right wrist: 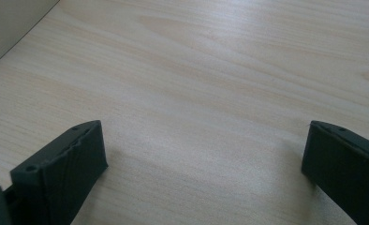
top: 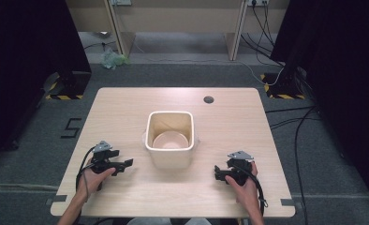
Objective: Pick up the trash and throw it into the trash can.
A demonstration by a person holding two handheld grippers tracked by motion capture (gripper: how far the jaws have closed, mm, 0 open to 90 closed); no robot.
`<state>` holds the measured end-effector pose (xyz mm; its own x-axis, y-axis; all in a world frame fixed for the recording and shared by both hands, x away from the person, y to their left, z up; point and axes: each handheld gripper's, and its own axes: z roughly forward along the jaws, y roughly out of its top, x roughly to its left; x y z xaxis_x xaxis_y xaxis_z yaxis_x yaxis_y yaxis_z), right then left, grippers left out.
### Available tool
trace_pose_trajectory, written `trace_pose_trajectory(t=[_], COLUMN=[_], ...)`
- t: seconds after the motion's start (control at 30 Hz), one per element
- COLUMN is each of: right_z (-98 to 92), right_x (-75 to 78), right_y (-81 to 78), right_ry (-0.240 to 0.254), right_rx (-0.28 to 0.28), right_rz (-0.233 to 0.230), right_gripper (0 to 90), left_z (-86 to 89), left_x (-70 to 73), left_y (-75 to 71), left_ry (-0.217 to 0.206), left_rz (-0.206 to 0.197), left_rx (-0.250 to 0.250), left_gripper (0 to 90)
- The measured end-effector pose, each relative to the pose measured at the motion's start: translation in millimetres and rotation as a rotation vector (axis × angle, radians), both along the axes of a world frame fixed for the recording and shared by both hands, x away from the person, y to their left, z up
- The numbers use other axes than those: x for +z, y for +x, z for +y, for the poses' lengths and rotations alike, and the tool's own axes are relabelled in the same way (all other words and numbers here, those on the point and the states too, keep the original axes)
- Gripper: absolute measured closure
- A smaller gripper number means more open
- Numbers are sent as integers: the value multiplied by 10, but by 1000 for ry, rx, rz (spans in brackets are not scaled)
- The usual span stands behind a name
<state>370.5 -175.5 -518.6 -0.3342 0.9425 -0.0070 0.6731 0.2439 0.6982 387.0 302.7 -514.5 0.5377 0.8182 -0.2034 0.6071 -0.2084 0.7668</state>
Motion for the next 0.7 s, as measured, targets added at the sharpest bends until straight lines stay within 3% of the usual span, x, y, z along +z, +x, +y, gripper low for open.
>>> trace_pose_trajectory(t=[0.4,0.7], right_z=[2,2], right_x=[0,-1], right_y=[-1,-1], right_ry=[1,2], right_rx=[-1,-2], right_rz=[1,0], right_gripper=[3,3], left_z=[-19,-43], left_x=[-55,-80], left_y=[-80,-148], left_ry=[55,113], left_rz=[3,-23], left_rx=[-11,-10], left_gripper=[150,155])
